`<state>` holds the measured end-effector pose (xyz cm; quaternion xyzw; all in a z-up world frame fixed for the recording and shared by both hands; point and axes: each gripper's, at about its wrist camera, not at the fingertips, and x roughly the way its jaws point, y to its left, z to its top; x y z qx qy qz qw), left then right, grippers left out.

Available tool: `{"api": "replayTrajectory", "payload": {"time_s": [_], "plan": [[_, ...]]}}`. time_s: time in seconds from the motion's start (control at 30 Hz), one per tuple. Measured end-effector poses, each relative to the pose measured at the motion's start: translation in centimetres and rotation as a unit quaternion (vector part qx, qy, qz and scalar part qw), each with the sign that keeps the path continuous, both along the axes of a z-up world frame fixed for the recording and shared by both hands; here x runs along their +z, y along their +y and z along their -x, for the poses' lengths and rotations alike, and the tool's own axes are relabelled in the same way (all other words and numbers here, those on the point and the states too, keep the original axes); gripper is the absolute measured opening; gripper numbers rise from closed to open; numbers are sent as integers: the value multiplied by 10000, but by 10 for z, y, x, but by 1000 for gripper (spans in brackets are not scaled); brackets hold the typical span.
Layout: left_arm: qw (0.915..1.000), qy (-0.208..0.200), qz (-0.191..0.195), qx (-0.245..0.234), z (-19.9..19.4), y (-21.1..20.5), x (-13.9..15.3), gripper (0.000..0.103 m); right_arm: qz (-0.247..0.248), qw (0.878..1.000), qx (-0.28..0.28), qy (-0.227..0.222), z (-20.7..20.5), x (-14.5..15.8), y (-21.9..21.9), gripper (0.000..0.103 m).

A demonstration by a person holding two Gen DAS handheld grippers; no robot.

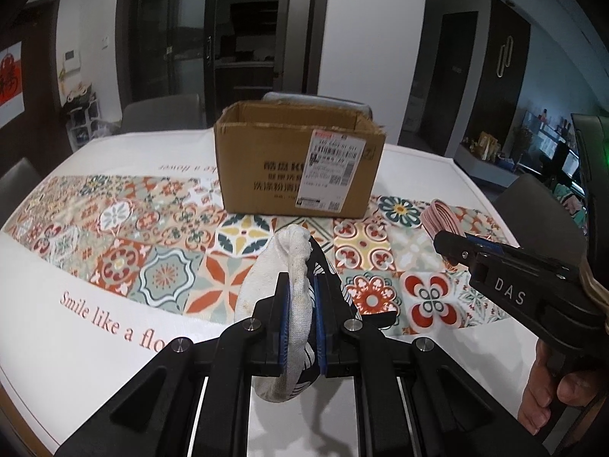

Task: Organize soft objects
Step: 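Lift the pouch and hair tie and carry them over the cardboard box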

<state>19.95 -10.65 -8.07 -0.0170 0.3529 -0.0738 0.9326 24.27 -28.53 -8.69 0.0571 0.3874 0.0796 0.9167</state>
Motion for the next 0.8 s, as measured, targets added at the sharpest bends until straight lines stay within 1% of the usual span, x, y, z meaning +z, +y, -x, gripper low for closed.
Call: {"api": "replayTrajectory", "payload": {"time_s": [0.33, 0.8], "plan": [[9993, -276, 63, -240, 2, 5, 27, 13, -23, 9993, -238, -290, 18, 29, 4, 13], [9957, -798, 17, -479, -11, 25, 62, 13, -25, 9960, -514, -729, 20, 63, 21, 13]]}}
